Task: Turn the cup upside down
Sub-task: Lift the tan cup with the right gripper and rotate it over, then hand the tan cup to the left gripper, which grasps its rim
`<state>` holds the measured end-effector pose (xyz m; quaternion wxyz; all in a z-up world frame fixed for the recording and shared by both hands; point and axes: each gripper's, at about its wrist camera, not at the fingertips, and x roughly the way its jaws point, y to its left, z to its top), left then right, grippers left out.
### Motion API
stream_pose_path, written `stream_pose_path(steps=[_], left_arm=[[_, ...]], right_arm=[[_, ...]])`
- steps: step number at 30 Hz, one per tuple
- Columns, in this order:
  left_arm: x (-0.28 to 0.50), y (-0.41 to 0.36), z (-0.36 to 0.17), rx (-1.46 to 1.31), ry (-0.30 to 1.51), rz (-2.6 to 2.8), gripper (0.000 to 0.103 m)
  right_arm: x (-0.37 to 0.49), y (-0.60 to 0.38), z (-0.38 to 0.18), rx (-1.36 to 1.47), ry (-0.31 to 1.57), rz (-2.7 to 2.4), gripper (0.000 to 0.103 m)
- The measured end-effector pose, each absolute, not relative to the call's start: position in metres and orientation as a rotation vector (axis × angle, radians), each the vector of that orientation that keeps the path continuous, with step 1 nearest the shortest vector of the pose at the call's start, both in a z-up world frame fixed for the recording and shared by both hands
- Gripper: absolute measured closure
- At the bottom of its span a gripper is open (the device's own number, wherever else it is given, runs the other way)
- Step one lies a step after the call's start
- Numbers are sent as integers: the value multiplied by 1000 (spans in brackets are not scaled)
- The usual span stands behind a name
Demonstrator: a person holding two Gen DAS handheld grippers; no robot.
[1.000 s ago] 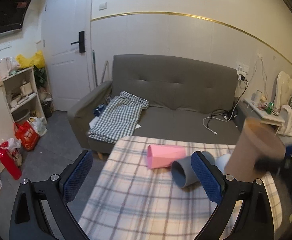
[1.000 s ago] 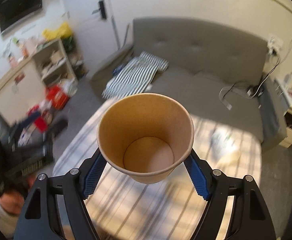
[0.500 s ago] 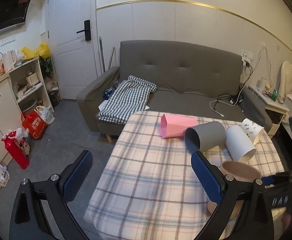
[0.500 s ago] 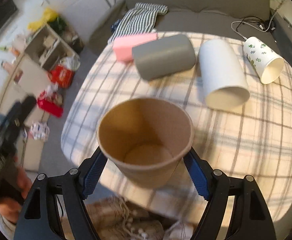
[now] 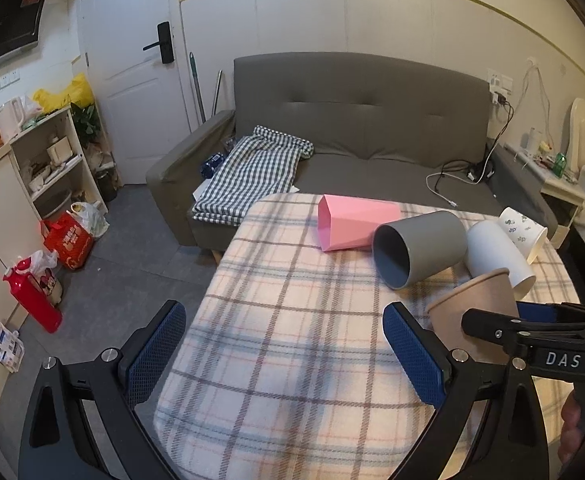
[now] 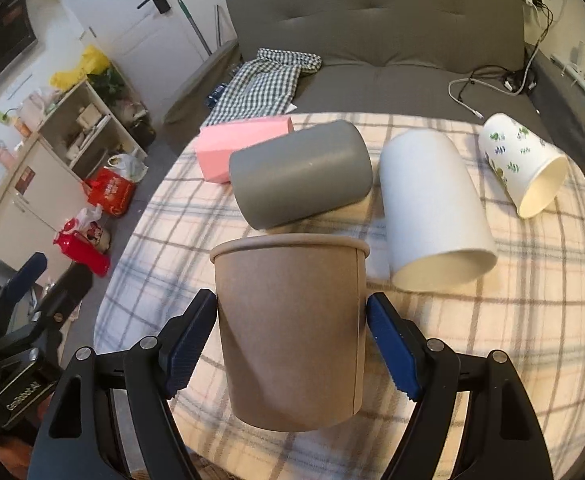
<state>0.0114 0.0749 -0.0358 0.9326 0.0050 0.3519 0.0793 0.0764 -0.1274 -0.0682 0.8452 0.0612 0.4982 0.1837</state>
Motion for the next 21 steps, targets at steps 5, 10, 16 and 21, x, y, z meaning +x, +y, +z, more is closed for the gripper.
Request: stream_pose_path(steps=[5,10,16,21], left_arm=[[14,61,-30,2,719,164,1],[10,33,-21,-32,709,108,1],[8,-21,-22,-19,719,5,1],[16,-52,-34,-24,760,-36,1]], right_arm=[[64,-143,-42,73,926,366,15],[39,-176,-9,9,782,274,14],[12,-225,6,-66,678,57,14],[5,-256,-2,-90,701,-4,14]])
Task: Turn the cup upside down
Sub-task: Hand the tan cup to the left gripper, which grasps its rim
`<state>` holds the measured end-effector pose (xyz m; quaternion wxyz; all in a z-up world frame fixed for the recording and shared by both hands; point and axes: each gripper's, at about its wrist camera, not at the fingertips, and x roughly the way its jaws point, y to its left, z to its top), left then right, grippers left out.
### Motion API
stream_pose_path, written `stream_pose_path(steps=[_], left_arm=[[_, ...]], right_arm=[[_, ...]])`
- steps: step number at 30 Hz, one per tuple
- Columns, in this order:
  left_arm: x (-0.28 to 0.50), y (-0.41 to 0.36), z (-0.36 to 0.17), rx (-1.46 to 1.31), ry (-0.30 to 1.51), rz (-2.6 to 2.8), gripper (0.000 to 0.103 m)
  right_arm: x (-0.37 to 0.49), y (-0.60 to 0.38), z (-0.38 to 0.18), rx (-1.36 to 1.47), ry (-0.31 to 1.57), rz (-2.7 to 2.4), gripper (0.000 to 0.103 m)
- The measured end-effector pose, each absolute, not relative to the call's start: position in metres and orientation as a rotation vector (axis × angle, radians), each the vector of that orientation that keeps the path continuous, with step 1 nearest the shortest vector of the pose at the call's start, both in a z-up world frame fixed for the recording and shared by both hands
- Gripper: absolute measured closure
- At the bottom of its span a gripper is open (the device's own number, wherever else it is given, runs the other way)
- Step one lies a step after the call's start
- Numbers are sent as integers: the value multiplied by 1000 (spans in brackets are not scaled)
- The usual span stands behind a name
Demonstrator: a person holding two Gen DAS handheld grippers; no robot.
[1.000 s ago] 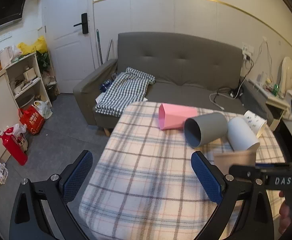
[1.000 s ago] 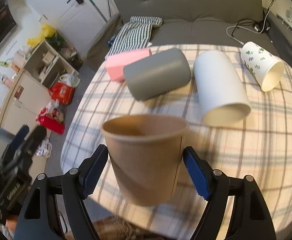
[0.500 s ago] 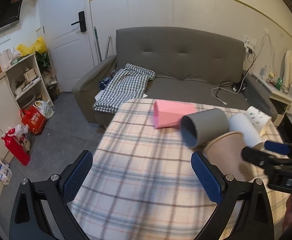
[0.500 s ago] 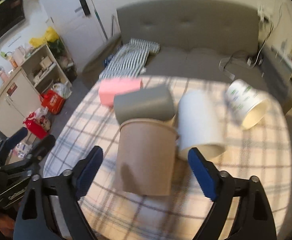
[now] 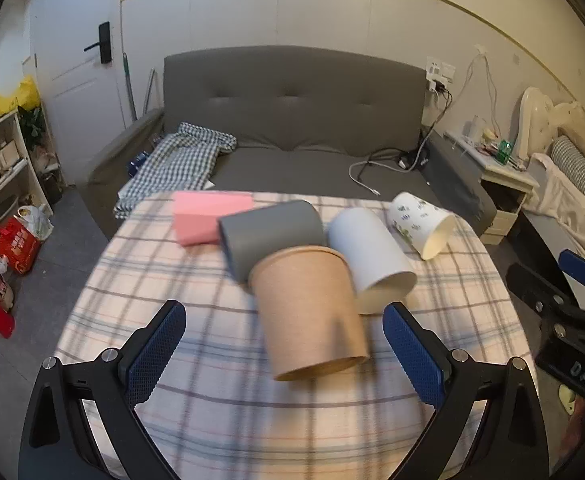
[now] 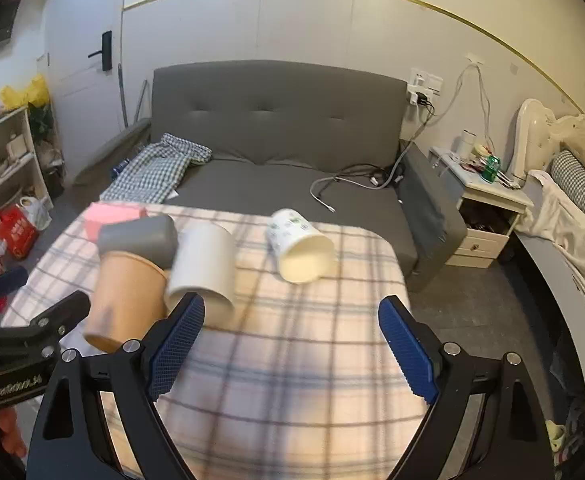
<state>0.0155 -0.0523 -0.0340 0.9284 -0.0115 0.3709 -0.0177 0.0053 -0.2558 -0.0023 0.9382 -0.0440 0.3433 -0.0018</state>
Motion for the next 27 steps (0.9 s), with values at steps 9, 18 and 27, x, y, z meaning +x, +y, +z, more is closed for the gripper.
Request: stream_pose_path(steps=[9,18,27], left_arm=[[31,-77,-65,13,833,-51,1],[42,-64,-99,3,946,-55,3],[33,-73,-90,91,938,-139,23]], right_arm=[[8,-277,-20,-93,727,-15,14],[24,-273,-34,-75,771,19,14],[26,-267,-38,-93,778,22,14]])
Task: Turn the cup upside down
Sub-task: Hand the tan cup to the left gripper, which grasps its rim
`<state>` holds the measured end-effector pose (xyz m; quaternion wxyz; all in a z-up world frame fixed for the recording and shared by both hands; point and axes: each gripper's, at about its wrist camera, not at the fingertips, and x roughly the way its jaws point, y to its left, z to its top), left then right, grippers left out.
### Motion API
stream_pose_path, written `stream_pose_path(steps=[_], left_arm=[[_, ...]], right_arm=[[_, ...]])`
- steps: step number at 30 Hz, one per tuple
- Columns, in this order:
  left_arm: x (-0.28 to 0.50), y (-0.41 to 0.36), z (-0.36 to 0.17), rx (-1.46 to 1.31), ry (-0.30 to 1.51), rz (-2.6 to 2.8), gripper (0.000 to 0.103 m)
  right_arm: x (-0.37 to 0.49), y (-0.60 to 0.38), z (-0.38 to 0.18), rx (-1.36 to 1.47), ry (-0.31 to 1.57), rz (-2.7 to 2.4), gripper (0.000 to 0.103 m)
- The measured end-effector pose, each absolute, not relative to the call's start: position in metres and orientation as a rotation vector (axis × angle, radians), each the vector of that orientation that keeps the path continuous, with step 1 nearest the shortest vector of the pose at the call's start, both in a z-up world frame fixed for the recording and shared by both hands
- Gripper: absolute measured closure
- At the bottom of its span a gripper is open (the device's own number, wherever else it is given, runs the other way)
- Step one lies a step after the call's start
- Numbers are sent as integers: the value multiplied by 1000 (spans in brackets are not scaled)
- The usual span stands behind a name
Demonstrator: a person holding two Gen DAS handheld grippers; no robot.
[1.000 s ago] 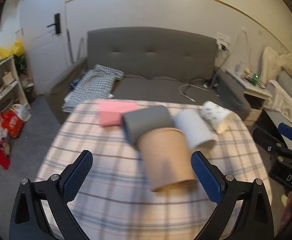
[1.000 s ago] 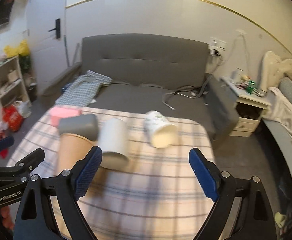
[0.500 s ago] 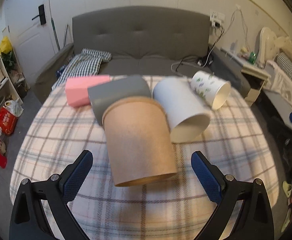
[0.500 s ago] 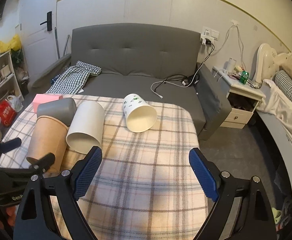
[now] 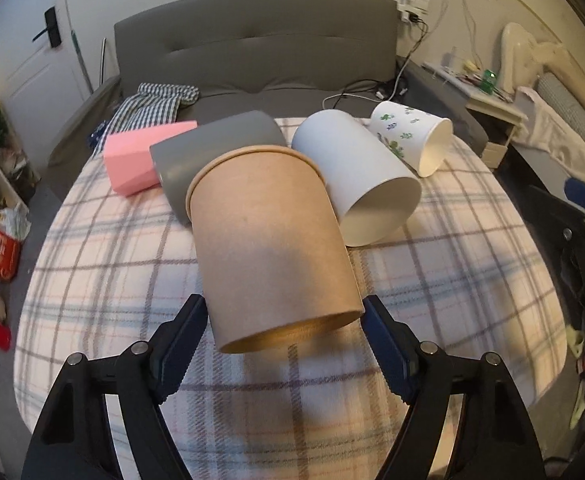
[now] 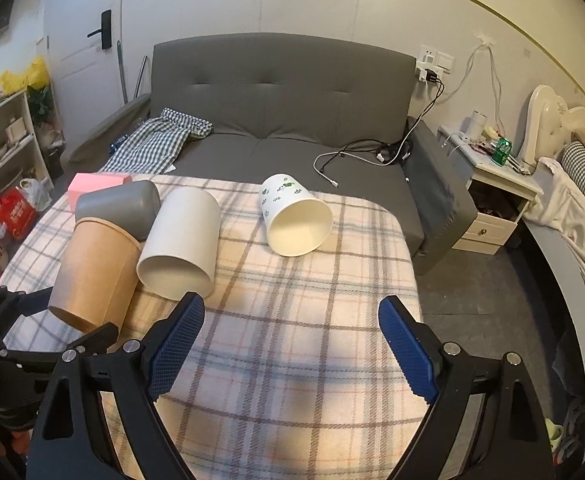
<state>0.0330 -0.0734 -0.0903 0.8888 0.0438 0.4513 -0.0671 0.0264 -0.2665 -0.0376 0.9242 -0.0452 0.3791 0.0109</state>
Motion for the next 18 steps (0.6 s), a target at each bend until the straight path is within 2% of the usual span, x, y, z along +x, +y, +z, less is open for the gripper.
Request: stream_pose_path(steps=[18], left_arm=[[22,-36,-47,51,822,-139,24]], right_arm=[[16,-230,-28,-143,751,64,14]])
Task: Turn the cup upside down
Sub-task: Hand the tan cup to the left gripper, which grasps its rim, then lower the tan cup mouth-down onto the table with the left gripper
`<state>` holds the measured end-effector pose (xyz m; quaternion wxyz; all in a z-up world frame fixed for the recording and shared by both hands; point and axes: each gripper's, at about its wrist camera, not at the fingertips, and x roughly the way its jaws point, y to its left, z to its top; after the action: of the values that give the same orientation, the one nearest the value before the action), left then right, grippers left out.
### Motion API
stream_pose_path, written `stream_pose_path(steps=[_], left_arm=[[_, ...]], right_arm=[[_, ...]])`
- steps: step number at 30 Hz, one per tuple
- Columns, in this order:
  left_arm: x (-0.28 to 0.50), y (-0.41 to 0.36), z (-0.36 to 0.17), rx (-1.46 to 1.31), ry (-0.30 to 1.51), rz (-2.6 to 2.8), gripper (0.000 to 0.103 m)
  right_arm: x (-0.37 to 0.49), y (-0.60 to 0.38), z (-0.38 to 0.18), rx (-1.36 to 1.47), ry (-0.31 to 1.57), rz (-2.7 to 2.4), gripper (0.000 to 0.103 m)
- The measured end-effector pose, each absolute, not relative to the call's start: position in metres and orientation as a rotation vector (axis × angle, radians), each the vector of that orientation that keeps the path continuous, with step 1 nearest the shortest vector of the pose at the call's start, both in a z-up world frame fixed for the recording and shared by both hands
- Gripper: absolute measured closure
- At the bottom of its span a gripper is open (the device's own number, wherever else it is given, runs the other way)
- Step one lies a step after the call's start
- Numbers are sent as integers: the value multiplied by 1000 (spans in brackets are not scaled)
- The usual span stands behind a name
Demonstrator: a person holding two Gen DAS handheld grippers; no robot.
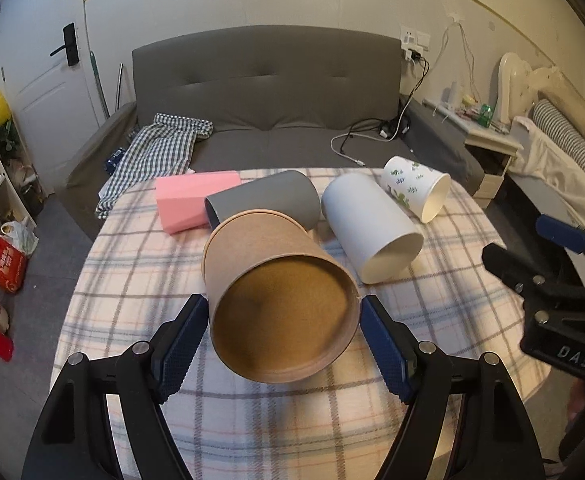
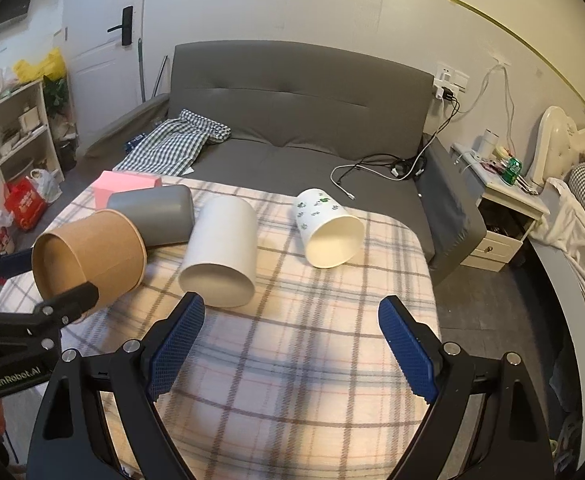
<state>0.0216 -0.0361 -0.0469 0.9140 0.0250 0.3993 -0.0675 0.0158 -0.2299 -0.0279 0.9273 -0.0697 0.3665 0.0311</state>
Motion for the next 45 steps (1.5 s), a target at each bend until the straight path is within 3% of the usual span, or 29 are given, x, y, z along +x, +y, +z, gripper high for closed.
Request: stream_pose_path(steps=[13,23,34,45], left_arm=[[26,-55,-51,204,1004,-329,24],[70,-55,-45,138,1034,-348,24],[73,-59,-35,143,938,-311,22],[37,-37,23,88,742,-258,22]], right_arm=[[26,-220,-31,-101,761,74,14],[35,-231,-35,-10,774,48,14],[33,-247,-27,66,733,3,14],[-6,-244,14,81,572,-19,14]])
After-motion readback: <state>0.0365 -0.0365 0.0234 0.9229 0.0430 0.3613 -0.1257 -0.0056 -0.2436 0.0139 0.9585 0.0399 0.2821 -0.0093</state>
